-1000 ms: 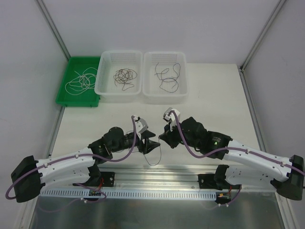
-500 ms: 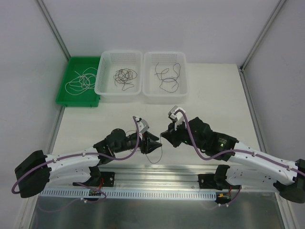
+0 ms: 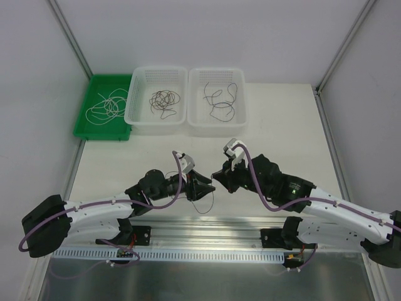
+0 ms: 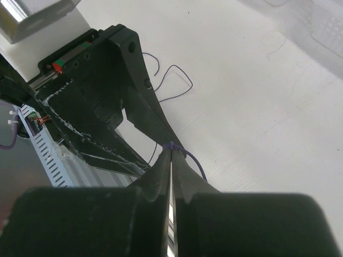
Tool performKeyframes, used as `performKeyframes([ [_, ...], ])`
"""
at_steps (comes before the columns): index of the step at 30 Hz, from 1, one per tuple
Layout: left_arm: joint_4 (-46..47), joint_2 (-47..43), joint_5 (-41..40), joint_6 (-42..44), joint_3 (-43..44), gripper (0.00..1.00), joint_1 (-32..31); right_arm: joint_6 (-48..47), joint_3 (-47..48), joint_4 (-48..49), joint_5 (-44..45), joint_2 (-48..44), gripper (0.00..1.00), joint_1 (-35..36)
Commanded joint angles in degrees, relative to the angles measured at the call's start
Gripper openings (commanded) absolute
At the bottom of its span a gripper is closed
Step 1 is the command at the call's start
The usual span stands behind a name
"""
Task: Untangle the cables
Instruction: Untie the cable.
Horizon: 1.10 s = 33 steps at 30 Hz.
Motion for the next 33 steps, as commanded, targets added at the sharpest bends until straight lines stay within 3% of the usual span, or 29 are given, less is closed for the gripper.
performKeyframes([
  [1,6.8,0.3,2.0,-2.1,-0.9,0.38,-0.4,0.8,-0.3,2.9,1.3,-1.0,0.01,-0.1],
  [7,9.8,2.8,2.5,-3.9,-0.9,0.34,-0.5,1.0,-0.6,3.4,0.8,-1.4,0.01,-0.1],
  [9,10.9,4.0,2.8,-4.4,-1.0,0.23,-0.5,1.1,-0.8,3.4,0.8,-1.5,0.01,-0.1],
  [11,12.0,4.5,2.8,-4.8,-0.9,0.02,-0.5,1.0,-1.0,3.4,0.7,-1.7,0.01,0.0],
  [12,12.1,4.8,2.8,-4.9,-0.8,0.0,-0.5,1.0,-1.2,3.6,0.6,-1.9,0.01,0.0],
  [19,10.2,1.6,1.3,-5.5,-0.2,0.0,-0.5,-0.4,-2.5,2.9,-2.9,-1.3,0.01,0.1],
  [26,-0.2,-1.1,-0.2,-6.8,4.1,0.0,-0.5,-2.2,-2.7,2.8,-7.8,-0.6,0.01,0.3],
  [33,-10.2,4.1,3.7,-9.8,9.8,0.0,-0.5,-2.7,-3.5,3.5,-4.0,-2.5,0.01,0.7],
])
